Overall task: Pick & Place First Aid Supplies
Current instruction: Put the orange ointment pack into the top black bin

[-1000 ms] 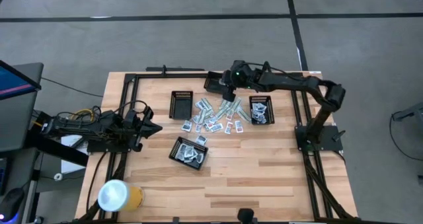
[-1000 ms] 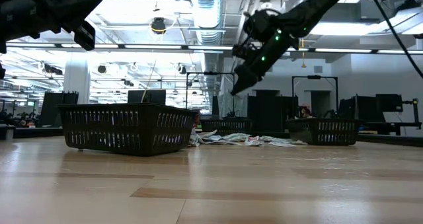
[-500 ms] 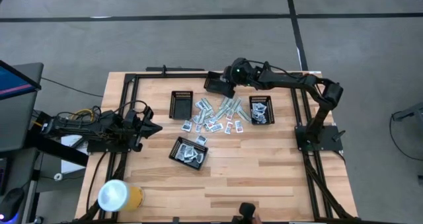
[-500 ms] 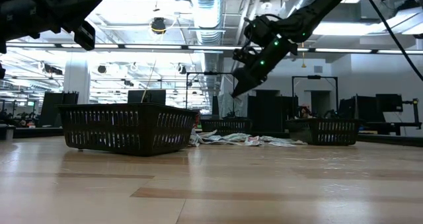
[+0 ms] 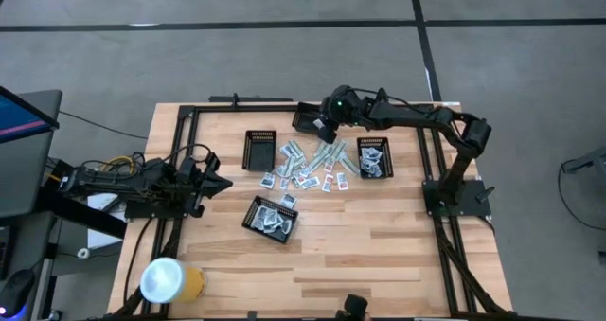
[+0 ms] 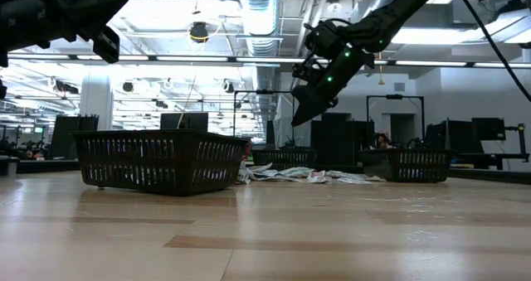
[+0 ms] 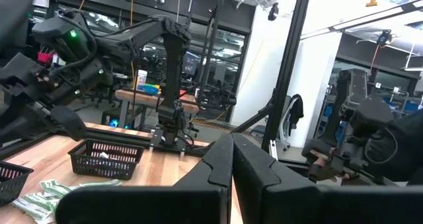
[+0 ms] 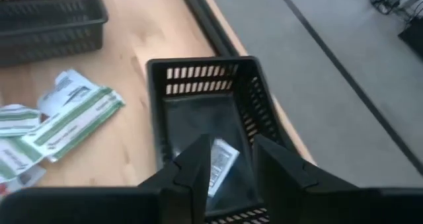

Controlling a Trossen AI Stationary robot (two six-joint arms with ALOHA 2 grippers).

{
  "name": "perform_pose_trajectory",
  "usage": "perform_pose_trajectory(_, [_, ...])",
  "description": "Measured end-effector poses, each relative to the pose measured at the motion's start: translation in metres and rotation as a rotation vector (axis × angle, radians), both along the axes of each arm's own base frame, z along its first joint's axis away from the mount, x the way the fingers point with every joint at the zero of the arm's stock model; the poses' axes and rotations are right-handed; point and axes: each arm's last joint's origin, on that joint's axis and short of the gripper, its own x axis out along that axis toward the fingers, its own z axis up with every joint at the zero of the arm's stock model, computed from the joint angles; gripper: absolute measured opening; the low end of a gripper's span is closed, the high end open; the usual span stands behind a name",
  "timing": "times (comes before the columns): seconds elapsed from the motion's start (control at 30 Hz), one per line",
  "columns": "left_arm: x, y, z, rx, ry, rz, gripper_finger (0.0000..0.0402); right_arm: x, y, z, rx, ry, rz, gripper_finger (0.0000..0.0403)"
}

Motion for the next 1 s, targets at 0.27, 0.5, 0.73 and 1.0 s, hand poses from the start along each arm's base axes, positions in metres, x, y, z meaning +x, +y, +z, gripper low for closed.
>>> perform_pose_trajectory(0.27, [0.0,0.0,0.0,0.0,0.0,0.0,0.0008,0.006,0.036,0.017,0.014,-0.003,0.079,0.0088])
perform_pose_trajectory(0.5, [0.0,0.0,0.0,0.0,0.0,0.0,0.0008,0.01,0.083,0.021,0.058,0.074,0.215,0.008])
perform_pose_trajectory(0.73, [0.0,0.0,0.0,0.0,0.0,0.0,0.0008,0.01,0.122,0.0,0.183,0.251,0.36,0.008])
perform_pose_trajectory(1.0, [0.0,0.0,0.0,0.0,-0.003,0.0,0.0008,0.019,0.153,-0.028,0.19,0.384,0.471,0.0082])
